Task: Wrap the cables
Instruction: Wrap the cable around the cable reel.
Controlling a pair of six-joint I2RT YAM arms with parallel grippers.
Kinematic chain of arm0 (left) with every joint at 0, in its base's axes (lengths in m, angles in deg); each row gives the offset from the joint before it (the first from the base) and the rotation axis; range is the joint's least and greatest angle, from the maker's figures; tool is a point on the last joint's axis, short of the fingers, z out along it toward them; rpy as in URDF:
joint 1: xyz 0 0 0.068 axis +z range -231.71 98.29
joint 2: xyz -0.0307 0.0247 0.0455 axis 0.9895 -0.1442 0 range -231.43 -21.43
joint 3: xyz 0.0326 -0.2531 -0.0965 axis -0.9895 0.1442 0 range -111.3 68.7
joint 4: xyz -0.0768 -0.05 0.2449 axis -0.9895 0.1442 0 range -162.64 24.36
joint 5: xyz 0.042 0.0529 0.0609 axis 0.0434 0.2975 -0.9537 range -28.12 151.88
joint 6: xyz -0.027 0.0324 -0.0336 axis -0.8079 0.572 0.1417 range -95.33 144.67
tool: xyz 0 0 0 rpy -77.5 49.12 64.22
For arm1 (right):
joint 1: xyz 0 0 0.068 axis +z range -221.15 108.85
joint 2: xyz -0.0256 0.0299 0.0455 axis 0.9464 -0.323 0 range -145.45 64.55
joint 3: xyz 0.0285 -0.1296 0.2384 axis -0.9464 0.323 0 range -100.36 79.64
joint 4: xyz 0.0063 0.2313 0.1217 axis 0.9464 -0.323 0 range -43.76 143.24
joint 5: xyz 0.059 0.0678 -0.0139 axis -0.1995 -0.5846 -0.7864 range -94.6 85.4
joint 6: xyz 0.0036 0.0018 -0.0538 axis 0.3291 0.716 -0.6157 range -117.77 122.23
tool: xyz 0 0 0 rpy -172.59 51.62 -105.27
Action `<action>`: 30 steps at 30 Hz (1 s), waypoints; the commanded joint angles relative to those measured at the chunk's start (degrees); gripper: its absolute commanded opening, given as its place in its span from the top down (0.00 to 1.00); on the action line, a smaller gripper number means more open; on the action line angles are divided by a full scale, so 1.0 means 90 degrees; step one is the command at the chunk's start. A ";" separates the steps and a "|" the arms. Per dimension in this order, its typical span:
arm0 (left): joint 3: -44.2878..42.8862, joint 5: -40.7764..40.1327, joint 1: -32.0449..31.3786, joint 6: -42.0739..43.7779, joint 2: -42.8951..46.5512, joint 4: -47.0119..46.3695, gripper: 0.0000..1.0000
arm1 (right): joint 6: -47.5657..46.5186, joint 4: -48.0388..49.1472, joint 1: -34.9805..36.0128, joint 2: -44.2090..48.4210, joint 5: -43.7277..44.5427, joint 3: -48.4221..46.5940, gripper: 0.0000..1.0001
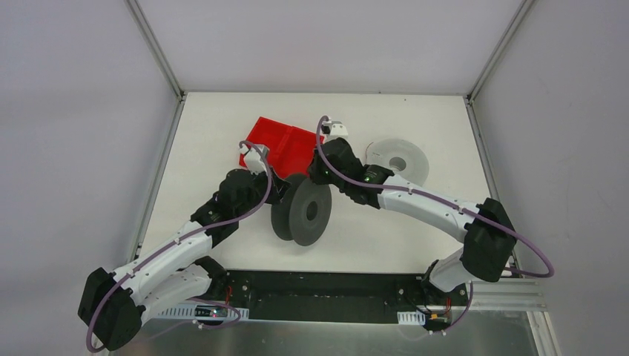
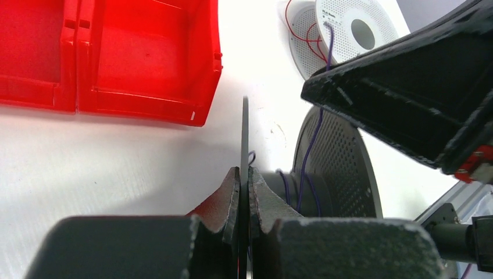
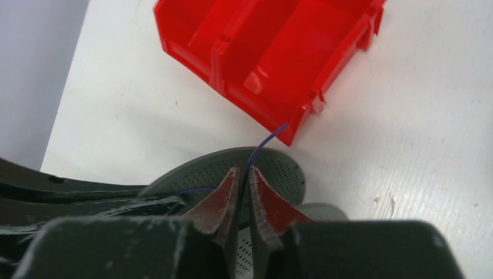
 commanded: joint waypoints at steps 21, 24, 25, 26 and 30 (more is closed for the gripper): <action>-0.1499 -0.0081 -0.0340 0.2486 -0.0726 0.0337 1.00 | 0.1502 0.1315 -0.0415 0.1118 -0.0902 0.1960 0.76; -0.1598 -0.0006 -0.0340 0.2648 -0.0743 0.0471 1.00 | 0.1524 0.1308 -0.0457 0.1391 -0.0857 0.2168 0.69; -0.1641 0.0017 -0.0340 0.2726 -0.0746 0.0522 1.00 | 0.1543 0.1325 -0.0455 0.1471 -0.0846 0.2260 0.67; -0.1694 0.0093 -0.0340 0.2781 -0.0753 0.0581 1.00 | 0.1577 0.1368 -0.0462 0.1582 -0.0828 0.2362 0.66; -0.1902 0.0472 -0.0340 0.2993 -0.0837 0.0879 1.00 | 0.1627 0.1484 -0.0497 0.2005 -0.0773 0.2720 0.64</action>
